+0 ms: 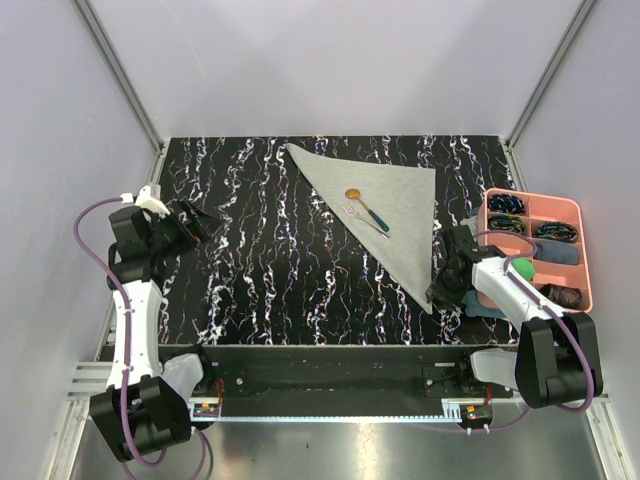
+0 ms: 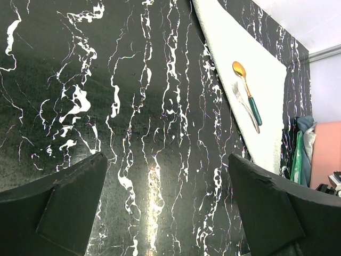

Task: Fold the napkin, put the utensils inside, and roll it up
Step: Fold the napkin

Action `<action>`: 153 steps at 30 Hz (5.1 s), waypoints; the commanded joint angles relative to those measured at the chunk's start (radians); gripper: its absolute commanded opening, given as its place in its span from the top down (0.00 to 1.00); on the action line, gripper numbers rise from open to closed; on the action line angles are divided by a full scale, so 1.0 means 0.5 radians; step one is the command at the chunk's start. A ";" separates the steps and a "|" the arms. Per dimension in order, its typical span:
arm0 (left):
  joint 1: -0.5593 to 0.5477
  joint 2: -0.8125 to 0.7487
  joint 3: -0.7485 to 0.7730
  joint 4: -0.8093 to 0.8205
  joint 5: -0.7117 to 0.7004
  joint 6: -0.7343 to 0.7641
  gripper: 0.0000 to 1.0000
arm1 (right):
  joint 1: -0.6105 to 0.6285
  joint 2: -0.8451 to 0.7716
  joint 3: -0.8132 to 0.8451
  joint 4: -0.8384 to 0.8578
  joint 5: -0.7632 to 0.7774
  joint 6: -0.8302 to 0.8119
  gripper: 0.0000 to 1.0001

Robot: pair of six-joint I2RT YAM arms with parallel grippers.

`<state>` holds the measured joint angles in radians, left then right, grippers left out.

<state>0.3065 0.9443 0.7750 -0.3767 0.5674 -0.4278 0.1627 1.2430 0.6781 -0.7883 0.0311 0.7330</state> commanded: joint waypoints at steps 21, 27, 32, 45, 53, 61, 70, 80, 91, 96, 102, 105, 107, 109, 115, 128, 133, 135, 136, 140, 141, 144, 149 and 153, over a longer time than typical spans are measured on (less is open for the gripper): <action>-0.006 -0.011 -0.001 0.106 0.074 -0.019 0.01 | 0.116 0.027 -0.098 -0.059 0.021 0.175 0.63; -0.006 -0.011 -0.001 0.109 0.074 -0.025 0.01 | 0.165 0.045 -0.089 -0.065 0.064 0.221 0.64; -0.006 -0.014 -0.001 0.106 0.077 -0.019 0.01 | 0.184 0.063 -0.074 -0.049 0.070 0.228 0.67; -0.006 -0.008 0.002 0.106 0.077 -0.019 0.01 | 0.187 0.033 0.024 -0.006 0.064 0.185 1.00; -0.006 -0.002 0.002 0.106 0.077 -0.022 0.01 | 0.202 0.140 0.426 -0.046 0.177 -0.009 1.00; -0.003 0.007 0.002 0.106 0.074 -0.022 0.01 | 0.263 0.658 0.971 0.061 0.122 -0.217 1.00; -0.006 0.032 -0.001 0.112 0.080 -0.022 0.01 | 0.395 1.152 1.515 0.144 0.048 -0.300 1.00; -0.003 0.047 -0.004 0.115 0.077 -0.022 0.01 | 0.481 1.625 2.092 0.199 0.079 -0.374 1.00; -0.006 0.075 -0.004 0.118 0.086 -0.028 0.01 | 0.552 1.944 2.534 0.224 0.008 -0.423 1.00; -0.003 0.075 -0.004 0.121 0.089 -0.028 0.01 | 0.574 1.957 2.537 0.221 0.002 -0.411 1.00; -0.006 0.069 -0.004 0.118 0.095 -0.028 0.01 | 0.589 1.602 2.192 0.190 0.125 -0.401 1.00; -0.006 0.060 -0.004 0.121 0.095 -0.028 0.01 | 0.592 1.344 1.891 0.083 0.171 -0.377 1.00; -0.006 0.056 -0.004 0.118 0.092 -0.028 0.01 | 0.589 1.208 1.631 -0.015 0.217 -0.343 1.00; -0.006 0.053 -0.004 0.121 0.098 -0.031 0.01 | 0.589 1.003 1.464 -0.113 0.235 -0.300 1.00; -0.006 0.044 -0.004 0.121 0.114 -0.034 0.01 | 0.592 0.503 0.997 -0.359 0.239 -0.138 1.00; -0.027 -0.023 -0.016 0.131 0.098 -0.031 0.01 | 0.589 -0.148 0.565 -0.822 0.208 0.102 1.00; -0.036 -0.033 -0.013 0.128 0.101 -0.028 0.01 | 0.589 -0.219 0.467 -0.869 0.168 0.129 0.89; -0.039 -0.036 -0.013 0.128 0.101 -0.031 0.01 | 0.589 -0.225 0.448 -0.850 0.131 0.120 0.69; -0.036 -0.039 -0.013 0.131 0.098 -0.028 0.01 | 0.589 -0.222 0.439 -0.832 0.116 0.117 0.60; -0.042 -0.045 -0.016 0.131 0.092 -0.025 0.01 | 0.589 -0.231 0.399 -0.771 0.076 0.111 0.44; -0.042 -0.045 -0.016 0.128 0.092 -0.028 0.01 | 0.589 -0.228 0.381 -0.737 0.049 0.117 0.44; -0.045 -0.045 -0.016 0.131 0.089 -0.025 0.01 | 0.589 -0.210 0.285 -0.639 -0.004 0.145 0.45; -0.042 -0.042 -0.016 0.131 0.086 -0.028 0.01 | 0.619 -0.161 0.120 -0.473 -0.053 0.206 0.56; -0.045 -0.036 -0.016 0.131 0.089 -0.025 0.01 | 0.644 -0.093 0.061 -0.390 -0.004 0.270 0.59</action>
<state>0.2886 0.9409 0.7692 -0.3637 0.5953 -0.4423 0.4656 1.1713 0.7258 -1.0542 0.0307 0.8185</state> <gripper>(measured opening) 0.987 0.430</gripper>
